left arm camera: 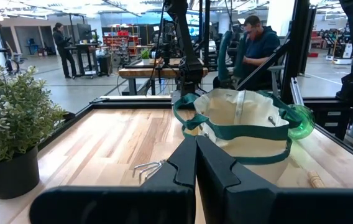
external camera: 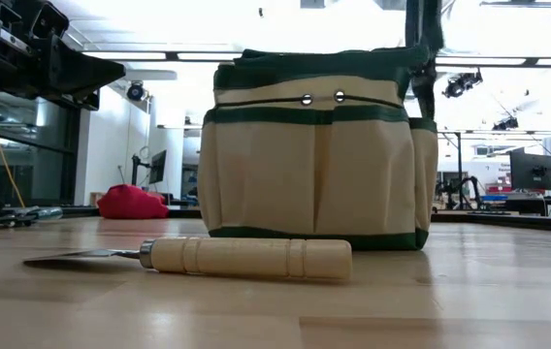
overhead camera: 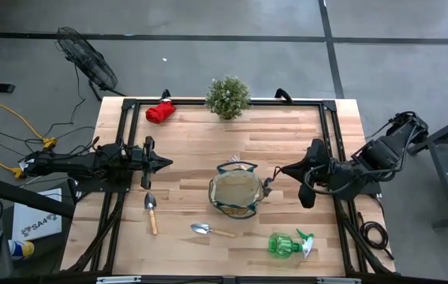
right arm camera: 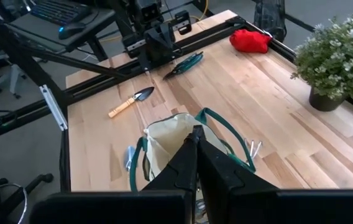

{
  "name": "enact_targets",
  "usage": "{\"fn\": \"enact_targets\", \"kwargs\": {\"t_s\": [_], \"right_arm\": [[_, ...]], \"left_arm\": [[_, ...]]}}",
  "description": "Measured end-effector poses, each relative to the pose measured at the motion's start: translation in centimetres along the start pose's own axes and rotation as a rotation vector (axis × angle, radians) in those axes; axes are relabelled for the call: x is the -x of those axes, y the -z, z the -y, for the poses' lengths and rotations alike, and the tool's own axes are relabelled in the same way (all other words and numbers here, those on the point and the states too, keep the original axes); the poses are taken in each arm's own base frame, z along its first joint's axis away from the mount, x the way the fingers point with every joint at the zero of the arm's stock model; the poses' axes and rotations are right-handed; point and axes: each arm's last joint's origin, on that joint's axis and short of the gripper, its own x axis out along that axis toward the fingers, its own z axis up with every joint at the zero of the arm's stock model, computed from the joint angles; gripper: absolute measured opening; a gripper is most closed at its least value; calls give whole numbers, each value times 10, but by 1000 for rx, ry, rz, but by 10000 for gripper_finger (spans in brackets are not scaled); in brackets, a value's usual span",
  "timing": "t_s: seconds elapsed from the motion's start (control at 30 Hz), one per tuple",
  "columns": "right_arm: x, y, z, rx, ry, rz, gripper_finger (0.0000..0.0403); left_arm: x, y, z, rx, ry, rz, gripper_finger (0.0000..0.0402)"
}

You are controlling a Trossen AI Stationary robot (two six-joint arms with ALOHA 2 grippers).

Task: Pick & Place Garden tools in Gardening bag
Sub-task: Put the top green shear scissors into the brown gardening bag

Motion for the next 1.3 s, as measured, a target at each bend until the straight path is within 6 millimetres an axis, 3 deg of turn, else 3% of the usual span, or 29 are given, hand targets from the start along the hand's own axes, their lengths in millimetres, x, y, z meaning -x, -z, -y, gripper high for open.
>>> {"fn": "enact_targets", "kwargs": {"t_s": [0.83, 1.3], "right_arm": [[-18, 23, 3, -49, 51, -43, 3], [-41, 23, 5, -38, 54, -10, 3]], "left_arm": [[0, 0, 0, 0, 0, 0, 0], [0, 0, 0, 0, 0, 0, 0]]}}
